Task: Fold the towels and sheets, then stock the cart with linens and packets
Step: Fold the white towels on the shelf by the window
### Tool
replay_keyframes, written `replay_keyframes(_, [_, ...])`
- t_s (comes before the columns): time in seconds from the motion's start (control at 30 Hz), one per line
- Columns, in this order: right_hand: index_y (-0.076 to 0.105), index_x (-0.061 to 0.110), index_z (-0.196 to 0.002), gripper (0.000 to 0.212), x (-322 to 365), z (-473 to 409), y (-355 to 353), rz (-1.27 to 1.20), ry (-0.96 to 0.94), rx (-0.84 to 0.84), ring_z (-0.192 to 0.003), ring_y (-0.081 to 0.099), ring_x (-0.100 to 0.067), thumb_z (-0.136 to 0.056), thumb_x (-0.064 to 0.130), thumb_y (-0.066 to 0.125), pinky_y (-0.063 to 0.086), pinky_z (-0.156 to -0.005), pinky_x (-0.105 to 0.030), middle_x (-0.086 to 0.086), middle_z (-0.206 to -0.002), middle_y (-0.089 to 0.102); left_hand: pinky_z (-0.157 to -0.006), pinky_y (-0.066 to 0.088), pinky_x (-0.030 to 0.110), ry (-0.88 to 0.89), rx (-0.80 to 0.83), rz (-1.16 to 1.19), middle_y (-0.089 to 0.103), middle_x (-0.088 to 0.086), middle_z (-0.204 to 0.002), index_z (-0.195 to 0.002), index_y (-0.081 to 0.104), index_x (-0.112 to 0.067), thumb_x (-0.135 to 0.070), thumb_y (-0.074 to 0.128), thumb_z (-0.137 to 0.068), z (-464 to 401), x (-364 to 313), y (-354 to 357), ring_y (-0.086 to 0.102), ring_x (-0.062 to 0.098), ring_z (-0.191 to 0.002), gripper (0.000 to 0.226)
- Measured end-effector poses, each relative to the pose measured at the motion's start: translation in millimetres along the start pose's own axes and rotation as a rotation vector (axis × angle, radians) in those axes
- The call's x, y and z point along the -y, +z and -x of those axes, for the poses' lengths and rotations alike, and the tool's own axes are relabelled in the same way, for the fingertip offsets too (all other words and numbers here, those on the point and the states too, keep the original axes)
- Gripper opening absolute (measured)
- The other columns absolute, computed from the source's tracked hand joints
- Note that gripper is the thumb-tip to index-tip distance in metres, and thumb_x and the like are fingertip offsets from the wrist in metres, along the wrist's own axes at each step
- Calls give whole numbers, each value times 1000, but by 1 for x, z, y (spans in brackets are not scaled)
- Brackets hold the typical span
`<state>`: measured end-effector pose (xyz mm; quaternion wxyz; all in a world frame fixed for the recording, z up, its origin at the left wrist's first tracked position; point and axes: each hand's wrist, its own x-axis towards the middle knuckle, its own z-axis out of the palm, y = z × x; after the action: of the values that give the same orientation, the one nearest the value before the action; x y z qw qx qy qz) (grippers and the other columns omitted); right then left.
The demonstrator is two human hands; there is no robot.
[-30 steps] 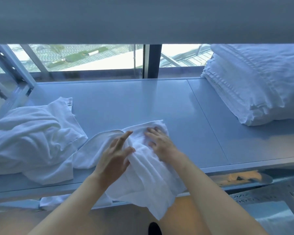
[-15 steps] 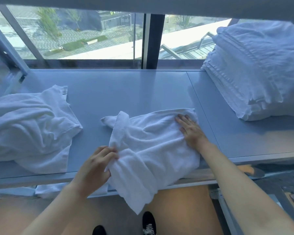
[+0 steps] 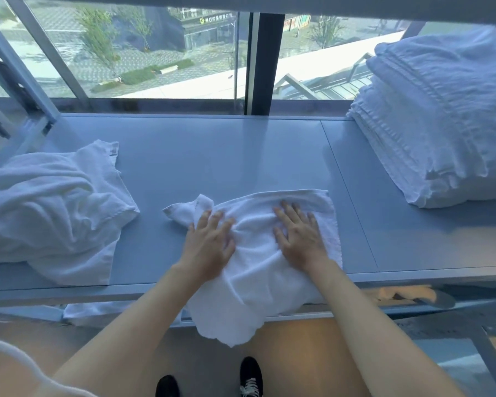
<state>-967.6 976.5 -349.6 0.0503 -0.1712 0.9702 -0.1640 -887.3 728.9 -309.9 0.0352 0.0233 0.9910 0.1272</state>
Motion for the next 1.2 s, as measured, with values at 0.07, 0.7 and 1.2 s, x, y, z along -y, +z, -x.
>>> replay_keyframes(0.07, [26, 35, -162, 61, -15, 3, -4, 14, 16, -9, -159, 4, -14, -104, 46, 43, 6, -127, -47, 13, -172, 9, -121, 27, 46, -19, -78, 91, 38, 12, -158, -151, 45, -17, -18, 56, -93, 7, 4, 6, 27, 32, -150, 59])
replay_keyframes(0.7, [16, 33, -164, 71, -38, 91, -11, 56, 8, 39, -159, -1, -12, -97, 57, 21, 4, -128, -46, 12, -172, 1, -105, 44, 48, -334, -398, 93, 62, 9, -129, -120, 68, -8, -26, 61, -90, 155, -1, 45, 57, 32, -122, 36])
replay_keyframes(1.2, [23, 33, -163, 70, -97, 33, -35, 97, -78, 27, -158, 3, -10, -100, 64, 28, 7, -128, -43, 11, -172, 9, -129, 0, 42, -160, -29, 66, -3, -1, -173, -165, 9, -30, -62, 16, -103, 24, -4, 48, -6, 18, -159, 70])
